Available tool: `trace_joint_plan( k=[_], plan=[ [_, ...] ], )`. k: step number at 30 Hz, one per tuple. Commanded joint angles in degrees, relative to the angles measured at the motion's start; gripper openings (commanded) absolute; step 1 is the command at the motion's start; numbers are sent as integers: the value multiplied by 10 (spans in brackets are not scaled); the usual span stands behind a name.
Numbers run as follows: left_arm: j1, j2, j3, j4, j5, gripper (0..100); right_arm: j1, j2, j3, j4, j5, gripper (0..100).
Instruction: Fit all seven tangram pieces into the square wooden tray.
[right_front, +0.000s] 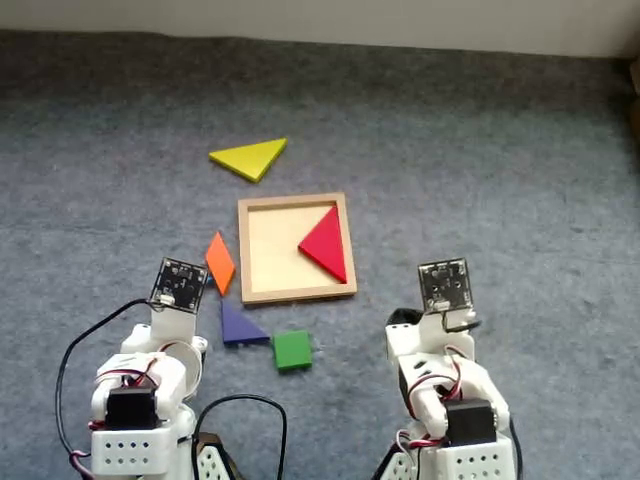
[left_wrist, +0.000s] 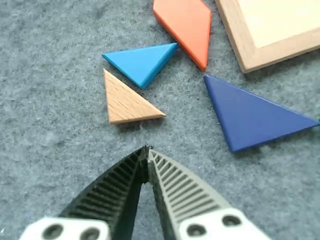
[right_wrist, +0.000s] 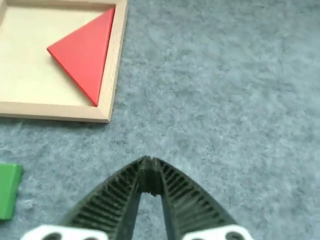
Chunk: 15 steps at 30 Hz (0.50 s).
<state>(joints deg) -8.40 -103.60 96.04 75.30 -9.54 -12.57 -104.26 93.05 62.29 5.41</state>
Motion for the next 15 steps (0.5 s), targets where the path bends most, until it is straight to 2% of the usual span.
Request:
trace_joint_plan(
  k=[1, 8, 12, 15],
  plan=[
    [49, -2, 11, 3, -1, 7, 12, -4, 13, 0, 6, 15],
    [47, -2, 10, 3, -3, 7, 9, -4, 73, -1, 6, 16],
    [-9, -2, -31, -2, -3, 7, 11, -3, 94, 0, 6, 17],
    [-37, -2, -102, -63, -4, 7, 11, -3, 94, 4, 6, 17]
  ],
)
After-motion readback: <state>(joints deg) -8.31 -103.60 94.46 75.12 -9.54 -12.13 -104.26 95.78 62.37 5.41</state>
